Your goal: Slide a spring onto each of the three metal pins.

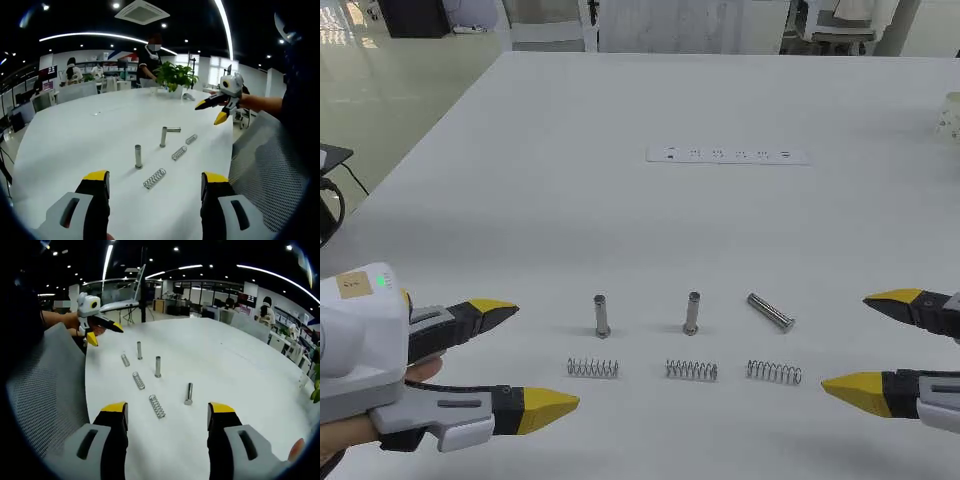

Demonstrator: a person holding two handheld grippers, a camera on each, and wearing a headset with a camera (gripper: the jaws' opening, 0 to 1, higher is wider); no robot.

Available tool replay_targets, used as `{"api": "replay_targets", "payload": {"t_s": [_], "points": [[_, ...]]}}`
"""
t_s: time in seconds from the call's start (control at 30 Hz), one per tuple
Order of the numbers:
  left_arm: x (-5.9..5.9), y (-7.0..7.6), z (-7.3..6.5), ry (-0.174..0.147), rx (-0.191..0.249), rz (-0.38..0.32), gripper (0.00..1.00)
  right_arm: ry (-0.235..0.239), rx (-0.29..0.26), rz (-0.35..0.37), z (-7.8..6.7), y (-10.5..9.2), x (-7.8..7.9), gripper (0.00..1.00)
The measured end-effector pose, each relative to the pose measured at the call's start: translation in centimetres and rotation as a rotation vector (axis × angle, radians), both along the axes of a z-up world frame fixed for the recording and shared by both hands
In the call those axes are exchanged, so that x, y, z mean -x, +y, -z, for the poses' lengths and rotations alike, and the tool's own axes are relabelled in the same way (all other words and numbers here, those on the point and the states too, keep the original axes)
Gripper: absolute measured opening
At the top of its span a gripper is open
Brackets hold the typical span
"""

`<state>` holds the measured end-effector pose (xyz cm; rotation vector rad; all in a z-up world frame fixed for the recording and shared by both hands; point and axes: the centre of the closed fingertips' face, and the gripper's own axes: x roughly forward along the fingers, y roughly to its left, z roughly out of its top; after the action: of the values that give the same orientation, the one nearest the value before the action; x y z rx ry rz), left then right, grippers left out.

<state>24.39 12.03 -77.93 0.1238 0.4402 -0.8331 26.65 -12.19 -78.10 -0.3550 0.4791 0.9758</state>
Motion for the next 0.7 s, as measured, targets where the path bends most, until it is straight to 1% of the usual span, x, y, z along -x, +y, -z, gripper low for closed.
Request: {"api": "replay_targets", "payload": {"t_s": [0.7], "points": [[0.15, -0.15, -0.07, -0.002, 0.0, 0.0, 0.7, -0.006, 0.004, -0.008, -0.32, 0.1, -0.05, 0.63]]}}
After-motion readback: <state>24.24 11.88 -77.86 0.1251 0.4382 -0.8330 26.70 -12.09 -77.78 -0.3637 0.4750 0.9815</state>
